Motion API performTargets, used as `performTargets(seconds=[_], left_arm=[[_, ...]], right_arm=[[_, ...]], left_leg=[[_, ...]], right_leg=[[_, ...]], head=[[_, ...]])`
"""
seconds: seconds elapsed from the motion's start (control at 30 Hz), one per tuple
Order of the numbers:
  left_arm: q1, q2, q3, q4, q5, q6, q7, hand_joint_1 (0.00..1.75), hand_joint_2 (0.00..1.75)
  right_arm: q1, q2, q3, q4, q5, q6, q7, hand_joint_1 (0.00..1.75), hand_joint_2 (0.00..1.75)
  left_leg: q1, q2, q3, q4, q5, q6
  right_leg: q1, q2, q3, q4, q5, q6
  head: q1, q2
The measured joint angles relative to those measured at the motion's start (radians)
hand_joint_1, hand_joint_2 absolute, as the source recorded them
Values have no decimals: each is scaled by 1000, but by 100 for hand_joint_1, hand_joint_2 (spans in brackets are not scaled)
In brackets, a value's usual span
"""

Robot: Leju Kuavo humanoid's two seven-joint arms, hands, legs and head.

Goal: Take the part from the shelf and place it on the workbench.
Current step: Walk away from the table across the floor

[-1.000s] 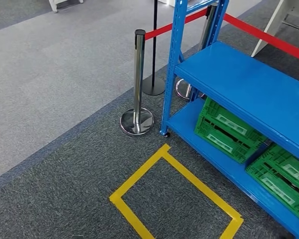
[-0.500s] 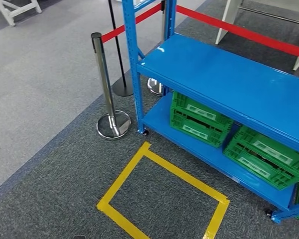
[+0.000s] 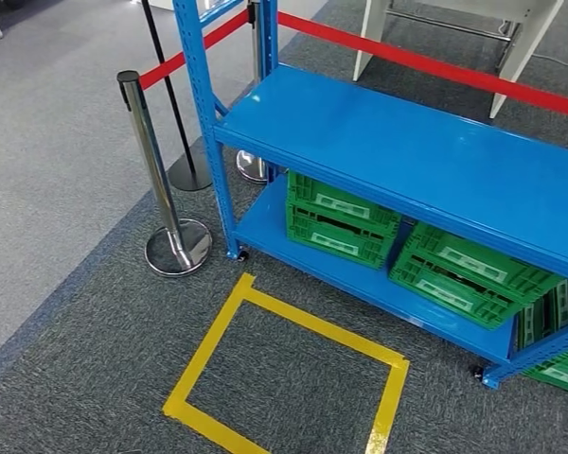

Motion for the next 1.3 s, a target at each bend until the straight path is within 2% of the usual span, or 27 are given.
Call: performTargets(seconds=[0.07,0.1,0.13,0.17,0.2,0.23,0.27,0.3,0.37,0.47,0.53,0.6,0.63,0.67,0.7,0.77,0.8,0.83,0.93,0.97,1.03,1.07,1.13,1.17,1.2,1.23,1.3], left_arm=[[1,1,6,0,0,1,-1,0,0],[2,1,9,0,-1,1,-1,0,0],[3,1,11,0,-1,2,-1,0,0],[4,2,13,0,-2,2,-1,0,0],[4,2,15,0,-3,2,-1,0,0],[4,2,15,0,-4,2,-1,0,0],[4,2,16,0,-5,2,-1,0,0],[3,2,17,0,-6,2,-1,0,0],[3,3,19,0,-9,2,0,0,0],[1,4,22,0,-10,3,0,0,0],[1,4,24,0,-10,3,0,0,0],[2,4,27,-1,-10,3,0,0,0],[3,4,27,-1,-10,3,1,0,0],[5,4,28,0,-10,3,2,0,0],[6,4,29,0,-10,3,3,0,0],[7,5,32,0,-10,3,3,0,0],[8,5,33,-1,-10,3,3,0,0],[7,5,34,-1,-10,3,3,0,0],[6,5,36,-1,-10,3,4,0,0],[7,5,37,-1,-10,3,4,0,0],[7,4,38,-1,-10,3,4,0,0],[6,3,39,-1,-10,3,4,0,0],[6,2,40,-1,-10,3,4,0,0],[7,2,40,-1,-10,3,4,0,0],[9,2,41,-1,-10,3,4,0,0],[10,2,42,-1,-10,3,4,0,0],[10,2,43,-1,-10,3,5,0,0]], right_arm=[[1,-12,42,11,62,2,1,0,0],[1,-17,62,16,83,4,1,0,0],[2,-23,79,21,98,7,1,0,0],[4,-28,94,25,109,11,1,0,0],[6,-33,107,29,117,15,1,0,0],[7,-38,118,33,124,18,1,0,0],[7,-42,127,37,128,21,1,0,0],[7,-43,134,40,132,24,1,0,0],[5,-45,146,46,135,28,1,0,0],[10,-46,155,51,141,30,1,0,0],[10,-46,156,53,144,31,2,0,0],[10,-47,157,54,145,33,2,0,0],[10,-47,157,54,146,34,3,0,0],[11,-47,157,55,147,35,4,0,0],[12,-47,157,55,148,35,6,0,0],[14,-47,157,57,150,37,8,0,0],[14,-47,157,59,151,37,8,0,0],[14,-46,157,60,151,37,8,0,0],[11,-46,157,62,151,37,9,0,0],[10,-47,157,62,151,37,10,0,0],[8,-48,157,62,152,38,9,0,0],[7,-48,157,63,152,38,9,0,0],[8,-49,157,63,152,38,10,0,0],[11,-49,157,63,152,38,10,0,0],[13,-50,157,63,153,38,10,0,0],[15,-50,157,63,155,38,11,0,0],[19,-52,157,64,159,39,12,0,0]], left_leg=[[1,9,0,-4,0,6],[1,14,-1,-4,-1,7],[1,19,0,-3,-3,7],[1,22,2,-3,-5,5],[2,23,5,-3,-8,3],[4,25,10,-2,-11,-2],[2,25,13,0,-15,-8],[1,26,16,2,-20,-14],[-3,28,19,5,-27,-27],[2,29,24,19,-41,-42],[4,26,-16,107,-79,-48],[4,25,-101,256,-127,-49],[3,25,-139,310,-134,-48],[2,25,-162,329,-118,-44],[-1,24,-167,307,-81,-38],[-13,20,-137,186,17,-17],[-19,18,-118,129,46,-6],[-24,16,-104,91,54,1],[-24,14,-80,51,31,11],[-21,13,-65,37,28,15],[-14,12,-33,17,20,20],[-14,12,-22,12,12,21],[-13,12,-2,11,-8,20],[-13,12,12,11,-20,19],[-12,11,29,11,-32,16],[-10,11,48,11,-44,13],[-8,11,82,13,-70,2]], right_leg=[[-2,-36,-60,123,-63,7],[-4,-41,-92,188,-89,11],[-6,-44,-113,230,-98,15],[-9,-46,-115,234,-86,19],[-12,-48,-96,199,-58,21],[-15,-53,-60,131,-21,24],[-17,-60,-22,58,5,27],[-17,-64,11,2,18,23],[-14,-67,39,-44,12,10],[-12,-61,53,-47,4,-15],[-12,-59,69,-49,-4,-29],[-8,-54,84,-49,-17,-37],[-5,-50,94,-49,-25,-39],[-3,-46,105,-49,-35,-39],[-1,-42,118,-49,-45,-39],[1,-37,143,-51,-68,-37],[3,-35,152,-52,-80,-34],[3,-34,158,-55,-89,-30],[3,-37,178,-56,-85,-12],[4,-39,176,-39,-77,-6],[4,-42,125,44,-76,1],[3,-43,84,102,-90,4],[-1,-44,-3,190,-143,12],[-3,-44,-33,201,-159,16],[-6,-45,-49,185,-154,20],[-8,-46,-54,145,-124,23],[-12,-56,-53,49,-10,27]], head=[[5,0],[5,0],[5,0],[5,0],[5,0],[5,0],[6,0],[7,0],[6,0],[3,0],[0,0],[-1,0],[-1,0],[-1,0],[-1,0],[0,0],[-1,0],[-1,0],[-3,0],[-2,0],[3,0],[6,0],[11,0],[12,0],[13,0],[13,0],[13,0]])
